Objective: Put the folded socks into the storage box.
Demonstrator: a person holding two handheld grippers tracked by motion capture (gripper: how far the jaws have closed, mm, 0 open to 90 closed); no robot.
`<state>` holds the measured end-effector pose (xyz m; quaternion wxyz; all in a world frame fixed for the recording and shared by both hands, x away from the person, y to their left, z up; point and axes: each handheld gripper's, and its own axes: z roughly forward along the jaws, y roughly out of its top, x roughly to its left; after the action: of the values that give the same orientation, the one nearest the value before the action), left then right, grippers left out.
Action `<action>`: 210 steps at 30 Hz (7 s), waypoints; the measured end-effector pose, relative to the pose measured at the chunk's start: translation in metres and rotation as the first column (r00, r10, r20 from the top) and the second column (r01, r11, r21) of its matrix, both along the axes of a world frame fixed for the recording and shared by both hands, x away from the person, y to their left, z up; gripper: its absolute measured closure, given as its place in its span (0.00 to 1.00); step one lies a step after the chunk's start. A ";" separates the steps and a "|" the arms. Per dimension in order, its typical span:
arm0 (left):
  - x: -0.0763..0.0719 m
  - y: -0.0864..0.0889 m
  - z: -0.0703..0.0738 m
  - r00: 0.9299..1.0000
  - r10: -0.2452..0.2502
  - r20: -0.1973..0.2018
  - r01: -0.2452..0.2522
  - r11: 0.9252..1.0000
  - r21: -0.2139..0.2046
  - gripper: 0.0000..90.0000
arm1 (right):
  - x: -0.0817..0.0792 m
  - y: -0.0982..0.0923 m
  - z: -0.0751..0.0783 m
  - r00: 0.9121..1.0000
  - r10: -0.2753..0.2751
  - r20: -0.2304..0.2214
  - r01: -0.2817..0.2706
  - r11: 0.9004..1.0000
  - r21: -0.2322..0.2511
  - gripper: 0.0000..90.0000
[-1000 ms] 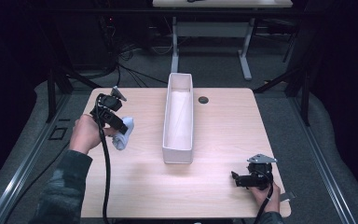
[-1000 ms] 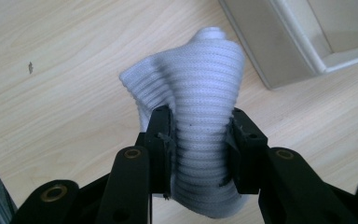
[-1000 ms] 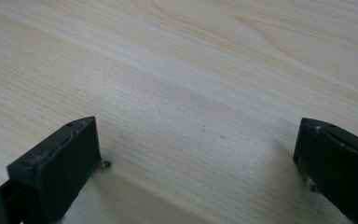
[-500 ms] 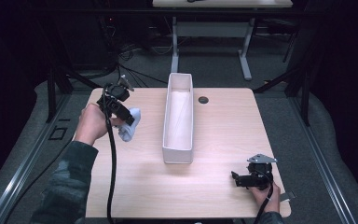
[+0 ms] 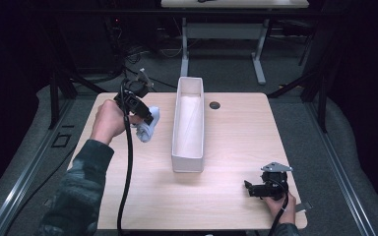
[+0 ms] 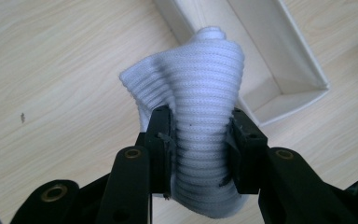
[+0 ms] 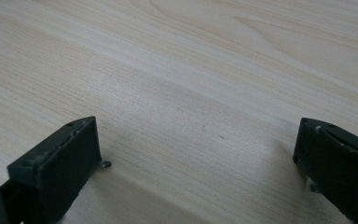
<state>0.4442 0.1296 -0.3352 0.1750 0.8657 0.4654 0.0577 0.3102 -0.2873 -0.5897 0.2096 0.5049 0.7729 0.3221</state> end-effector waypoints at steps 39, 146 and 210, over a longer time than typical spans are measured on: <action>0.021 -0.095 -0.042 0.996 0.074 -0.047 -0.075 0.997 -0.018 0.72 | 0.000 0.000 0.000 1.000 0.001 -0.002 -0.001 1.000 0.002 0.00; 0.004 -0.107 -0.101 0.995 0.027 -0.096 -0.027 1.000 -0.004 0.01 | 0.000 0.000 0.000 1.000 0.000 0.001 0.000 1.000 0.000 0.00; -0.073 0.076 -0.125 0.991 0.132 0.024 -0.128 0.983 -0.130 0.00 | 0.001 0.000 0.000 1.000 -0.002 0.003 0.002 1.000 0.002 0.01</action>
<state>0.3708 0.2060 -0.4601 0.2335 0.8195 0.5207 0.0530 0.3111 -0.2873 -0.5896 0.2107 0.5055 0.7718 0.3232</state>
